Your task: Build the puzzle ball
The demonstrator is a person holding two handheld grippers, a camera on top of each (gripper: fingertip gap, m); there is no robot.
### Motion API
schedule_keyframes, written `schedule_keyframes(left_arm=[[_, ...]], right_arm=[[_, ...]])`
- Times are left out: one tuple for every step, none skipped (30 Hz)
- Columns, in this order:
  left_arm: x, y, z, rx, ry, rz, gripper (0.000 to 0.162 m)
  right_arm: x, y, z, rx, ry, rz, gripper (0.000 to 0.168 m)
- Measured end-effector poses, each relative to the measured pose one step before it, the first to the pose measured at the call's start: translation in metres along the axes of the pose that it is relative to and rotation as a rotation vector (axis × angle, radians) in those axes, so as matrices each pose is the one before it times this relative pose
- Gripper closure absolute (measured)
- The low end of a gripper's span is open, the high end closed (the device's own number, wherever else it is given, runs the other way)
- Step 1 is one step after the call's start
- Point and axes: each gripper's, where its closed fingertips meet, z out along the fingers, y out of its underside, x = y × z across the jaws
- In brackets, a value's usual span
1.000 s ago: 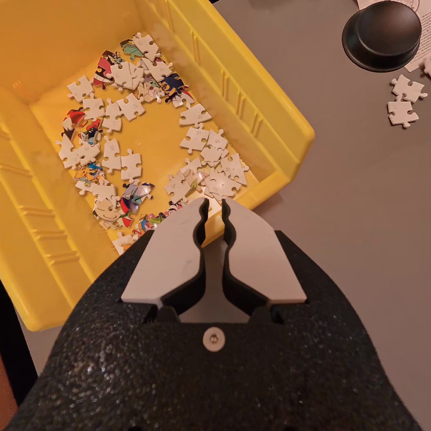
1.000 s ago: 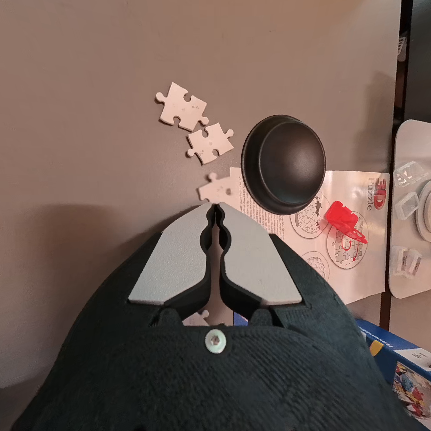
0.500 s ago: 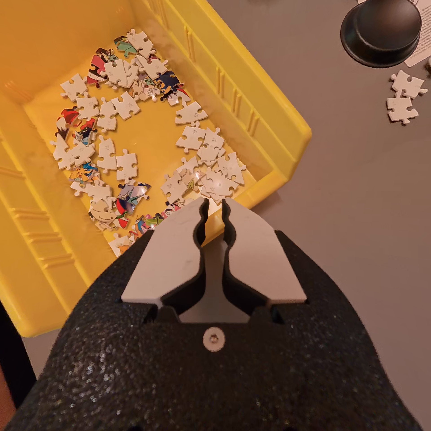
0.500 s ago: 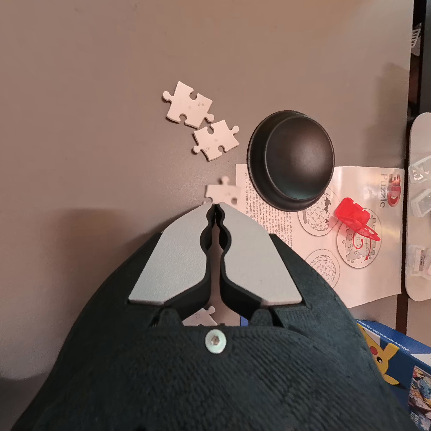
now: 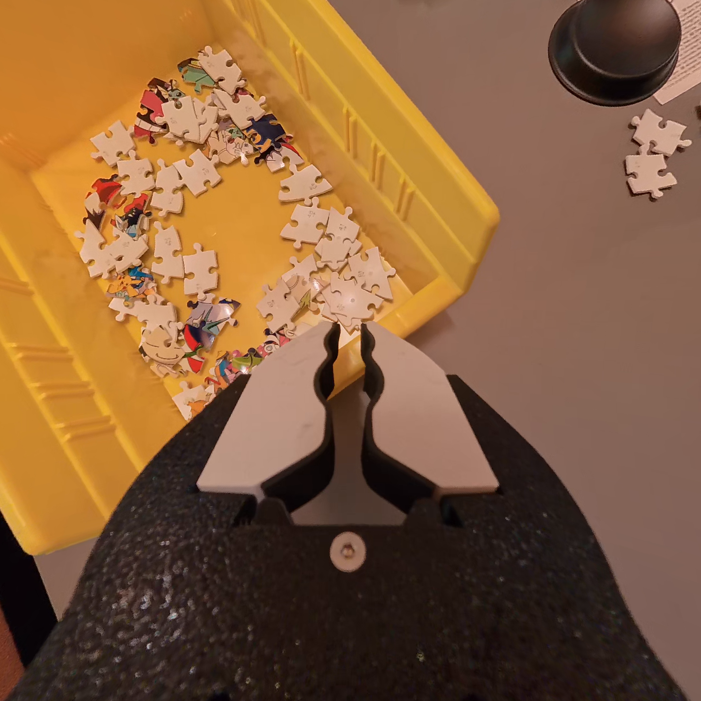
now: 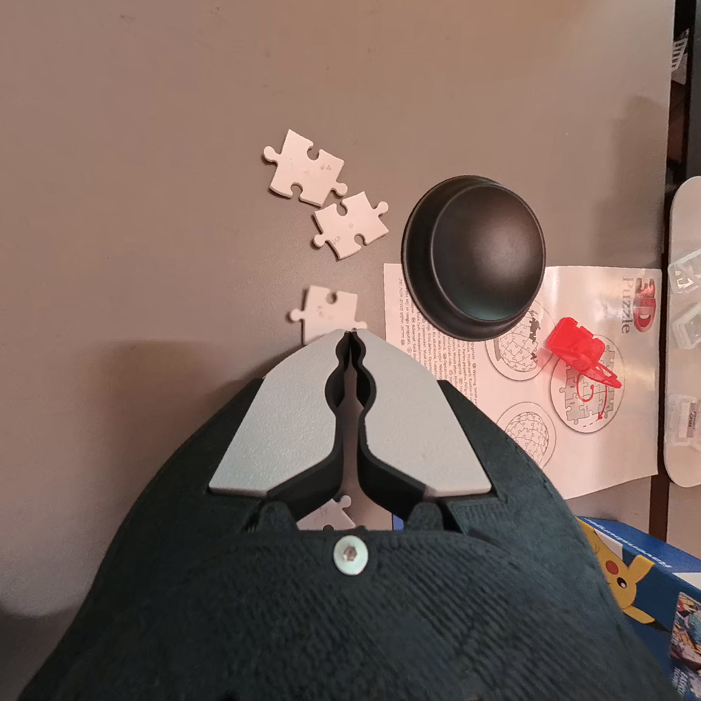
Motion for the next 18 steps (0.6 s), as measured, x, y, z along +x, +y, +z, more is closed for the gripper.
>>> schedule_keyframes(left_arm=[[0.00012,-0.00016,0.00001,-0.0007,0.0005,0.0014,0.152],[-0.00007,-0.00015,0.00001,-0.0007,-0.0005,0.0022,0.152],[-0.00009,-0.00022,-0.00007,-0.0007,-0.0010,0.0016,0.152],[-0.00008,-0.00029,-0.00016,0.0002,-0.0002,0.0003,0.152],[0.00005,-0.00050,-0.00016,0.0014,0.0006,-0.0002,0.152],[0.00002,-0.00042,-0.00009,0.0012,0.0003,-0.0002,0.152],[0.00000,0.00007,0.00009,-0.0007,0.0002,0.0003,0.152],[0.00011,0.00023,0.00027,-0.0024,0.0001,0.0008,0.152],[0.00011,0.00035,0.00016,-0.0021,0.0000,0.0012,0.152],[0.00027,0.00012,0.00017,-0.0010,0.0006,0.0013,0.152],[0.00030,-0.00009,0.00006,-0.0004,0.0008,0.0011,0.152],[0.00029,-0.00014,-0.00004,0.0002,0.0005,0.0009,0.152],[0.00017,-0.00028,-0.00006,0.0003,0.0005,0.0009,0.152],[0.00005,-0.00020,-0.00023,0.0000,0.0001,0.0008,0.152],[-0.00004,-0.00017,-0.00011,-0.0003,-0.0004,0.0007,0.152],[-0.00003,-0.00017,-0.00012,-0.0004,-0.0005,0.0005,0.152],[0.00001,-0.00008,-0.00018,-0.0003,0.0003,0.0002,0.152],[0.00025,-0.00026,-0.00020,0.0003,0.0007,0.0003,0.152]], right_arm=[[0.00001,-0.00001,0.00006,0.0007,-0.0006,0.0014,0.168],[-0.00002,0.00000,0.00003,0.0018,-0.0005,0.0011,0.168],[0.00006,0.00001,-0.00003,0.0019,-0.0008,0.0025,0.168],[-0.00006,0.00012,-0.00002,0.0003,-0.0009,0.0014,0.168],[-0.00011,0.00007,-0.00007,-0.0009,-0.0003,-0.0004,0.168],[-0.00007,0.00008,-0.00006,-0.0015,-0.0005,-0.0009,0.168],[-0.00017,0.00003,-0.00014,-0.0015,-0.0010,0.0000,0.168],[-0.00016,0.00006,-0.00003,-0.0005,-0.0013,-0.0001,0.168],[-0.00016,-0.00007,0.00003,0.0012,-0.0012,-0.0004,0.168],[-0.00004,0.00001,-0.00001,0.0014,-0.0005,0.0001,0.168],[0.00004,0.00003,-0.00008,0.0006,-0.0004,0.0011,0.168],[0.00000,-0.00003,0.00006,0.0000,-0.0004,0.0009,0.168],[0.00001,0.00002,-0.00001,-0.0001,0.0000,-0.0002,0.168],[-0.00003,-0.00006,0.00002,-0.0004,0.0002,-0.0001,0.168],[0.00007,0.00004,-0.00001,-0.0009,0.0002,-0.0002,0.168],[-0.00008,0.00011,0.00002,-0.0008,0.0002,-0.0002,0.168],[0.00002,-0.00001,0.00002,-0.0005,0.0000,0.0002,0.168],[-0.00005,-0.00005,0.00001,-0.0005,0.0000,-0.0002,0.168]])
